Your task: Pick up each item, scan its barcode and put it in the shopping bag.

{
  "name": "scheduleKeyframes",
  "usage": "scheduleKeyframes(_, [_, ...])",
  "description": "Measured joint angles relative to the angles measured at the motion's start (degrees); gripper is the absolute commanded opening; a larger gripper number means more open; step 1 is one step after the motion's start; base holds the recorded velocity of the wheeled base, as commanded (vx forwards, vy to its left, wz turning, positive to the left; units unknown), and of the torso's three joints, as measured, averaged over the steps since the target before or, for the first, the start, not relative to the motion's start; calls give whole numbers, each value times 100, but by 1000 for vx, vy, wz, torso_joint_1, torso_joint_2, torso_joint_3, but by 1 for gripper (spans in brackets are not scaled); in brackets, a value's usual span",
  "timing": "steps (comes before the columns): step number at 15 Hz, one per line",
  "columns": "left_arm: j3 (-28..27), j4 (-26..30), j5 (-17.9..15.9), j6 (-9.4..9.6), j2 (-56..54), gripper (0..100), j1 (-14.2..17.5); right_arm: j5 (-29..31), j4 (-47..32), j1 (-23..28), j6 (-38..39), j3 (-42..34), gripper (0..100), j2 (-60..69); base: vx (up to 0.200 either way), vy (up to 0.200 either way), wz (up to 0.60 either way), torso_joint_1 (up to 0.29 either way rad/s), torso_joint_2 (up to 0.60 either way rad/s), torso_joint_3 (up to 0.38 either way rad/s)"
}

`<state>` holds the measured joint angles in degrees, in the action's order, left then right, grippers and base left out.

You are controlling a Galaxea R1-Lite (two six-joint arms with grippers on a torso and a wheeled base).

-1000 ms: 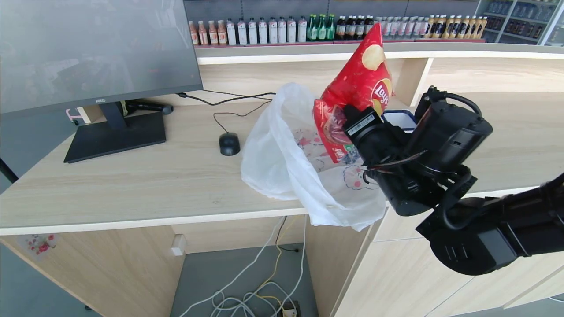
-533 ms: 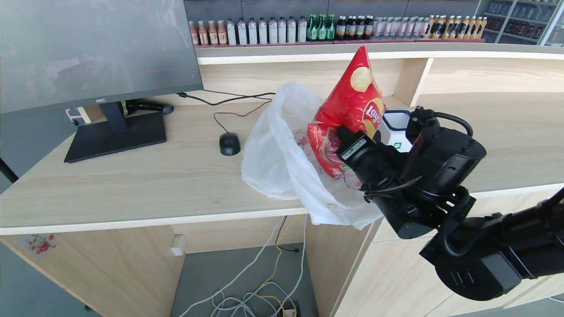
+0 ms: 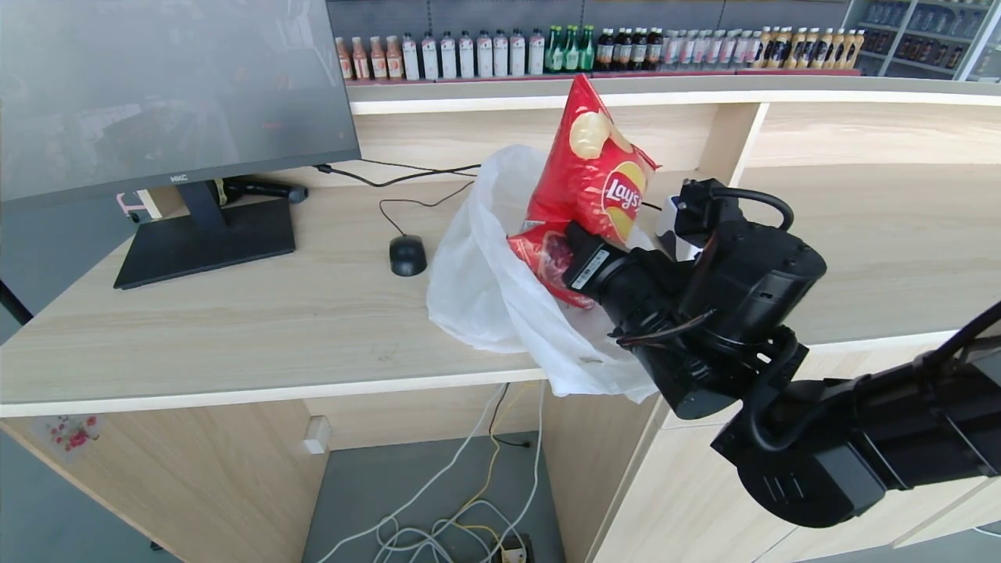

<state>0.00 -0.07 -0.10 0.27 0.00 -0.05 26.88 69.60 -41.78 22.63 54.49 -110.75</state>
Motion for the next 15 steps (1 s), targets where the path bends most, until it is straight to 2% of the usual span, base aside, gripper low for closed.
scheduleKeyframes(10, [0, 0, 0, 0, 0, 100, 0, -245, 20, 289, -895, -113, 0, -151, 0, 0, 0, 0, 0, 0])
scheduleKeyframes(12, [0, 0, 0, 0, 0, 100, 2, -463, 22, 477, -1111, -116, 0, -146, 0, 0, 0, 0, 0, 0])
scheduleKeyframes(15, [0, 0, 0, -2, 0, 100, 0, -795, -2, 350, -1746, -96, 0, -160, 0, 0, 0, 0, 0, 0])
